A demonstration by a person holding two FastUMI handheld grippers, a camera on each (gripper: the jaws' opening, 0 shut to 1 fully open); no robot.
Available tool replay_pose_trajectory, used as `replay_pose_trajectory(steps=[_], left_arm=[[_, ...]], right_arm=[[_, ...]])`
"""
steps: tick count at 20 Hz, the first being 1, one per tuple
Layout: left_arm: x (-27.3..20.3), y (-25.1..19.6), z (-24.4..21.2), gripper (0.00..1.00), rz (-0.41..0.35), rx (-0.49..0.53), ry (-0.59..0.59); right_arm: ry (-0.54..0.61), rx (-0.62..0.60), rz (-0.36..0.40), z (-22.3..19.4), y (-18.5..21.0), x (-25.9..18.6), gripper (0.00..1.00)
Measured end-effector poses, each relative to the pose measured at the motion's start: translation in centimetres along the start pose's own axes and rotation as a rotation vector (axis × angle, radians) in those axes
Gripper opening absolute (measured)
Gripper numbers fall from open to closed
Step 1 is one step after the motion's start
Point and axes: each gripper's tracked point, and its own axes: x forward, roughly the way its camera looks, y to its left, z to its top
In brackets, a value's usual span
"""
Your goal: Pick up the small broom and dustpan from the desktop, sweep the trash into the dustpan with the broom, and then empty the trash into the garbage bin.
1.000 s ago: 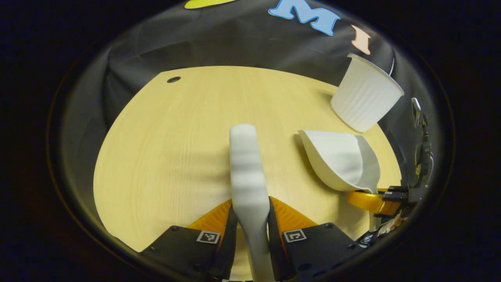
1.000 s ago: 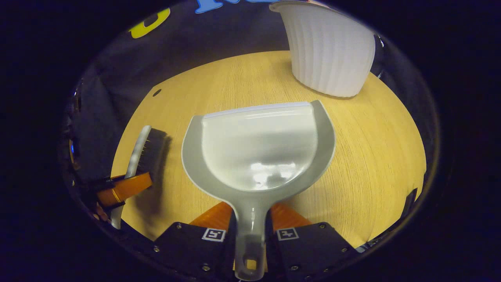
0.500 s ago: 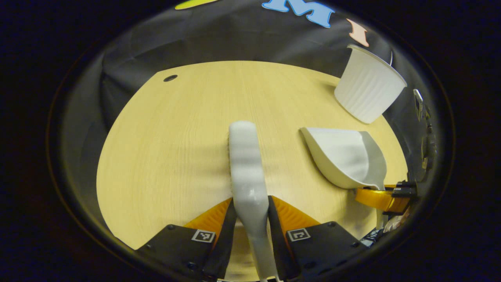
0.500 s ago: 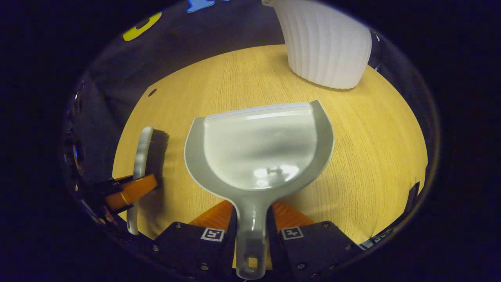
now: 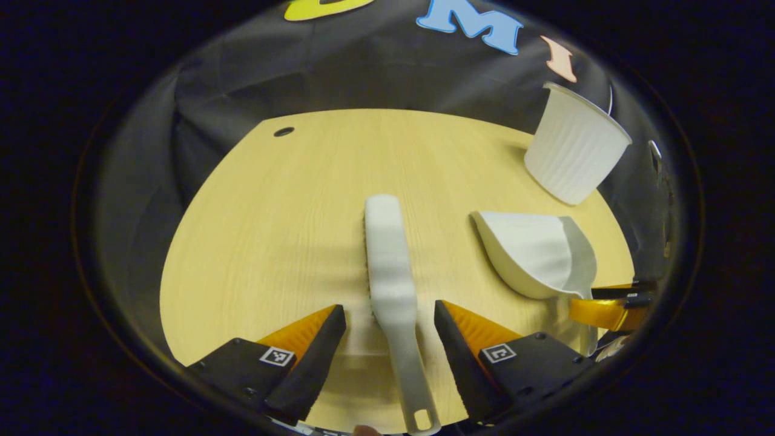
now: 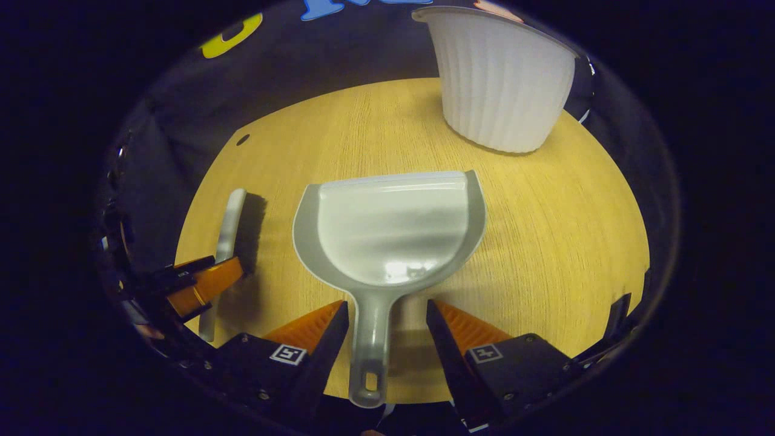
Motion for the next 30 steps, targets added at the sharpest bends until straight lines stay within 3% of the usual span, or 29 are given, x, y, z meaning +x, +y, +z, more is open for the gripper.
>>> replay_pose_trajectory(steps=[1,2,7,12,16,24,27,30], left_arm=[[-0.4,0.1,0.7,0.96,0.01,0.003,-0.039],[-1.1,0.3,1.6,0.96,0.024,0.008,-0.089],[-6.5,-1.0,7.9,0.96,0.062,0.056,-0.406],[-14.5,-3.8,13.5,0.96,0.062,-0.034,-0.656],[-20.2,-6.3,13.9,0.96,0.092,-0.03,-0.821],[-23.4,-8.4,15.2,0.96,0.062,0.023,-0.933],[-23.3,-8.7,15.9,0.95,0.032,0.021,-0.937],[-22.3,-8.6,15.7,0.95,0.003,0.023,-0.923]], right_arm=[[-0.038,-0.012,-0.003,1.0,-0.3,-0.7,0.96],[-0.077,-0.026,-0.01,2.0,-0.6,-1.8,0.97],[-0.352,-0.115,-0.049,8.1,-2.2,-7.5,0.98],[-0.66,-0.202,-0.096,13.2,-3.4,-13.3,0.98],[-0.881,-0.218,-0.134,15.6,-4.9,-17.9,0.97],[-0.982,-0.192,-0.188,16.4,-6.4,-20.1,0.96],[-0.983,-0.194,-0.238,16.9,-7.1,-20.7,0.97],[-0.998,-0.159,-0.227,16.8,-6.2,-21.6,0.97]])
